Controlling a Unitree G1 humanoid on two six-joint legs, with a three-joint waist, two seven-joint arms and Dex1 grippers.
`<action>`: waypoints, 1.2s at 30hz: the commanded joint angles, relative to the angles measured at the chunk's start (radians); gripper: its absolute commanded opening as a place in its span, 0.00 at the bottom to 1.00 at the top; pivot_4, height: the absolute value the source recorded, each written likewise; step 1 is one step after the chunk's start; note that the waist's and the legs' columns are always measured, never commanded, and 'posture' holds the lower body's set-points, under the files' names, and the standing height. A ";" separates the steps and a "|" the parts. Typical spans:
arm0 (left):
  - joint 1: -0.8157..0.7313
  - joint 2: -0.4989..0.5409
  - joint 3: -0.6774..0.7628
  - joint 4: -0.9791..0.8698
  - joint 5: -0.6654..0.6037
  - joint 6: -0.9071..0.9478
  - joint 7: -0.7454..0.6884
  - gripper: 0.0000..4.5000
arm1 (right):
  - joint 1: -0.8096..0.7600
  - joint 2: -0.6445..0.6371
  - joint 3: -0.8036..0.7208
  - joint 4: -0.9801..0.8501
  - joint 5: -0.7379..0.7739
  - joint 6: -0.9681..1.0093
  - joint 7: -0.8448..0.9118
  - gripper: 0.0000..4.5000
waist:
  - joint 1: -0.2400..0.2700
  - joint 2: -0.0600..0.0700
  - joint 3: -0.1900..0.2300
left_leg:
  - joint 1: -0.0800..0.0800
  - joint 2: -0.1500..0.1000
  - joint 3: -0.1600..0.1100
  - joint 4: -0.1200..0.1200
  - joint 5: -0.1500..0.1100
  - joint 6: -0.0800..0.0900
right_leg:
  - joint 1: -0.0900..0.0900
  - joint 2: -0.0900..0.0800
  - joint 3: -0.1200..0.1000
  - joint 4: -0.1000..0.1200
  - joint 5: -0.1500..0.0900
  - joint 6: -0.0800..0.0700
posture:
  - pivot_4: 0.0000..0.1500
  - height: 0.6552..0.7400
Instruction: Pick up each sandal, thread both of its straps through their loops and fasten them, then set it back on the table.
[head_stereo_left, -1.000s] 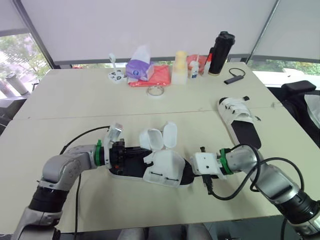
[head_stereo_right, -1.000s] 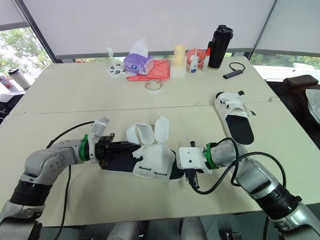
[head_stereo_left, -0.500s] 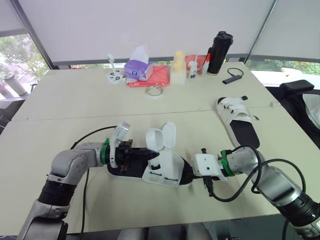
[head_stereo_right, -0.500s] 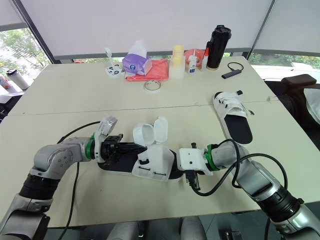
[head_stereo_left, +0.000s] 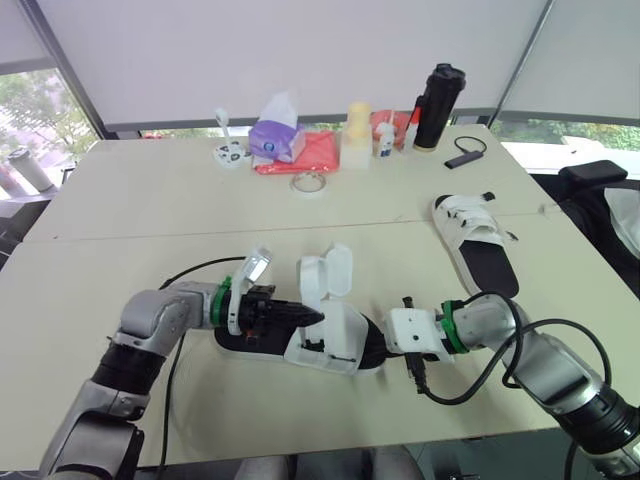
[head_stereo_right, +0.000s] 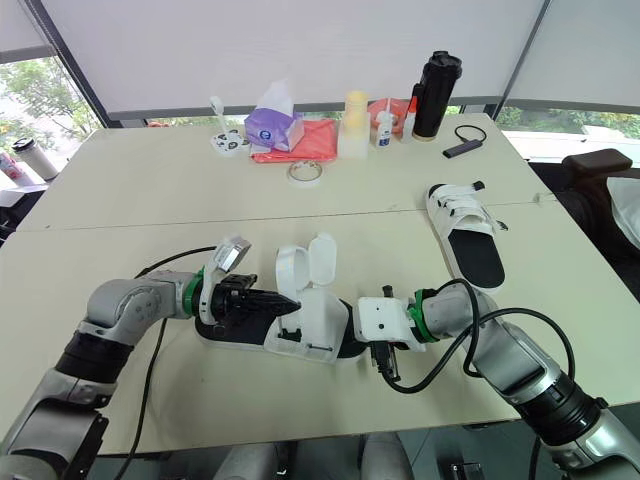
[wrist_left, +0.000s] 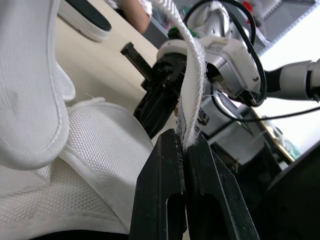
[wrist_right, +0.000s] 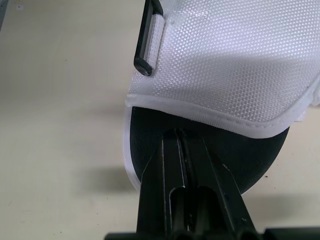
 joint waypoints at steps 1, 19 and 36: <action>-0.023 0.023 -0.026 0.022 0.033 -0.008 -0.062 0.02 | 0.033 -0.015 0.044 0.040 -0.056 0.035 0.002 0.00 | 0.000 0.000 0.000 | 0.000 0.000 0.000 0.000 0.000 0.000 | 0.000 0.000 0.000 0.000 0.000 0.000 | 1.00 1.00; -0.131 0.008 -0.173 0.147 0.238 -0.174 -0.264 0.02 | 0.026 -0.013 0.049 0.045 -0.058 0.033 -0.005 0.00 | -0.001 -0.001 0.000 | 0.001 0.000 0.001 0.000 0.000 0.000 | 0.001 0.000 0.000 0.000 0.000 0.000 | 1.00 1.00; -0.136 -0.019 -0.157 0.116 0.310 -0.358 -0.279 0.02 | 0.022 -0.009 0.050 0.051 -0.061 0.030 -0.008 0.00 | -0.001 -0.001 -0.001 | 0.001 0.000 0.000 0.000 0.000 0.000 | 0.001 0.000 0.000 0.000 0.000 0.000 | 1.00 1.00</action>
